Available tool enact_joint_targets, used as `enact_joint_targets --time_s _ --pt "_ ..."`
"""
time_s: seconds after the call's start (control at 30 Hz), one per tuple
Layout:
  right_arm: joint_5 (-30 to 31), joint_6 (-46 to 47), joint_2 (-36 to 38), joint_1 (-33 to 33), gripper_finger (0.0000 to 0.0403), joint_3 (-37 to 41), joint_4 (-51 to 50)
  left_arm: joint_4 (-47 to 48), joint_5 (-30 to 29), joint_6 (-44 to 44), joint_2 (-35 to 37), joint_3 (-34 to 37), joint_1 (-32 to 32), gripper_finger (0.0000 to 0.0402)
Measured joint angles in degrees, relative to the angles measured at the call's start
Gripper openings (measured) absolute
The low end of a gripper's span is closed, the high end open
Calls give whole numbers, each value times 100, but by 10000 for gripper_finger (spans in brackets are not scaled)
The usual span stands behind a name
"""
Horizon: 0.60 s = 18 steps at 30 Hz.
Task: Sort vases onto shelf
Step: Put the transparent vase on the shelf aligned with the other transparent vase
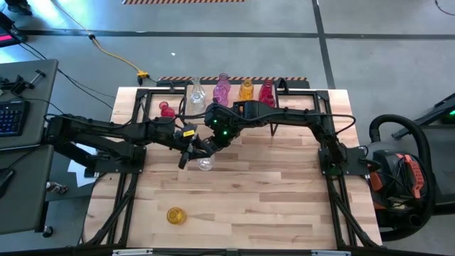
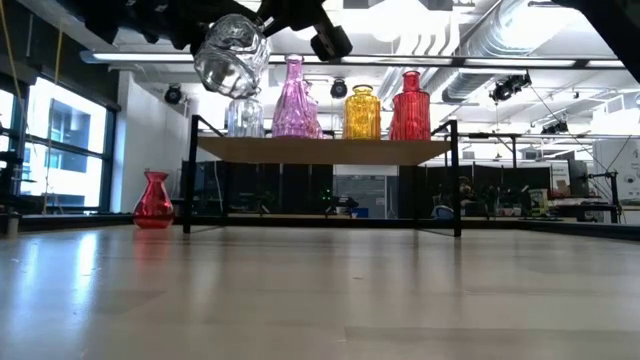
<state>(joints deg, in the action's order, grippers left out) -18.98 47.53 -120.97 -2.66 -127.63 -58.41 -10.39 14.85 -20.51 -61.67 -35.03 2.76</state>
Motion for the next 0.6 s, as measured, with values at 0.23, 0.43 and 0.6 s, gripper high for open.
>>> enact_joint_targets --time_s 0.23,0.43,0.6 --pt "2 19 0 2 0 0 9 -29 -13 17 0 4 -37 114" --pt "-2 -8 0 4 17 0 19 -39 -20 21 -2 4 -108 114" --pt "-52 -21 0 4 59 0 32 -48 -59 61 -9 4 -166 113"
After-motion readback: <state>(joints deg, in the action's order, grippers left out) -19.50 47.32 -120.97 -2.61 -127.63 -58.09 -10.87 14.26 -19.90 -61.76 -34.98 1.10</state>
